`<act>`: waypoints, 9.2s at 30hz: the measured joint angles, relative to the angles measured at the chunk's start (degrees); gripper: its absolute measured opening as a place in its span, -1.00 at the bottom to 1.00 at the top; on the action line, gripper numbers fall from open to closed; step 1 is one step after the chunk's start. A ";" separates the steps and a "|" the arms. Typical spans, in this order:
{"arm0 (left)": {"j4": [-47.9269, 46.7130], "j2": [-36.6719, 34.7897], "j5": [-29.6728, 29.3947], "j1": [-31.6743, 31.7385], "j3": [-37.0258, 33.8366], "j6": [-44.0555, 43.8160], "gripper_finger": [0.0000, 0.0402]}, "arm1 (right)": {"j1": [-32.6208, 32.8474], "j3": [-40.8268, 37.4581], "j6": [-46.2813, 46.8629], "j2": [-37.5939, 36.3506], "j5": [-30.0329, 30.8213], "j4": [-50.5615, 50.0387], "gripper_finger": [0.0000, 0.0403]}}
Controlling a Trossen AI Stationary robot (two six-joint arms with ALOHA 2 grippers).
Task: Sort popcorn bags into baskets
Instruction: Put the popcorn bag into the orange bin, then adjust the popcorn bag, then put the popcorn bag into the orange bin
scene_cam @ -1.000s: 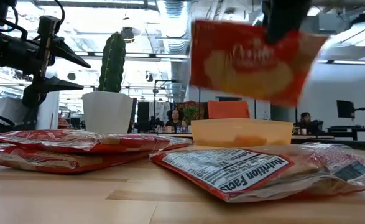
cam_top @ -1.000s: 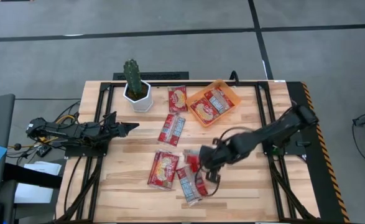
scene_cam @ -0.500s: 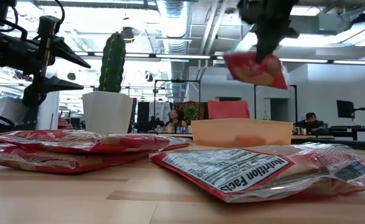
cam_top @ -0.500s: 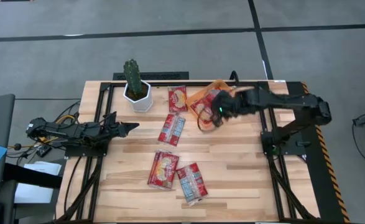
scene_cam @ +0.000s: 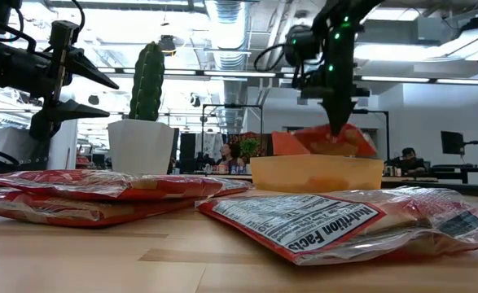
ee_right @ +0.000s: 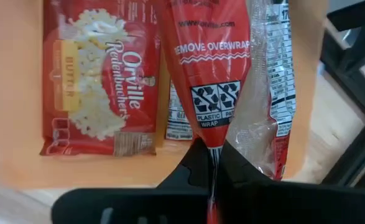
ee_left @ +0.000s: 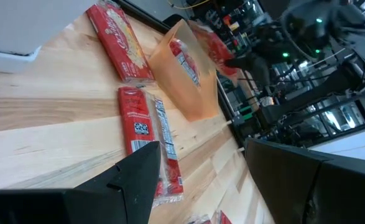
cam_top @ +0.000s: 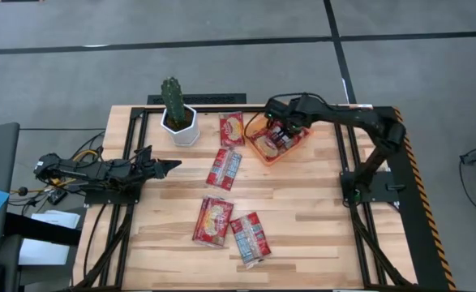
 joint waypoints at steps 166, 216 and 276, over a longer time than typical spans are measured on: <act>-58.46 53.44 34.76 -8.19 73.20 21.57 -1.00 | 48.34 -1.49 18.33 -11.48 -4.10 23.38 -0.21; -4.92 116.27 15.95 -52.44 76.16 -11.57 -1.00 | 64.63 10.36 8.77 14.99 -11.50 46.91 -0.55; -4.50 88.73 -8.02 -36.40 49.48 -25.39 -0.14 | 50.21 4.85 50.37 15.15 -0.41 34.73 0.27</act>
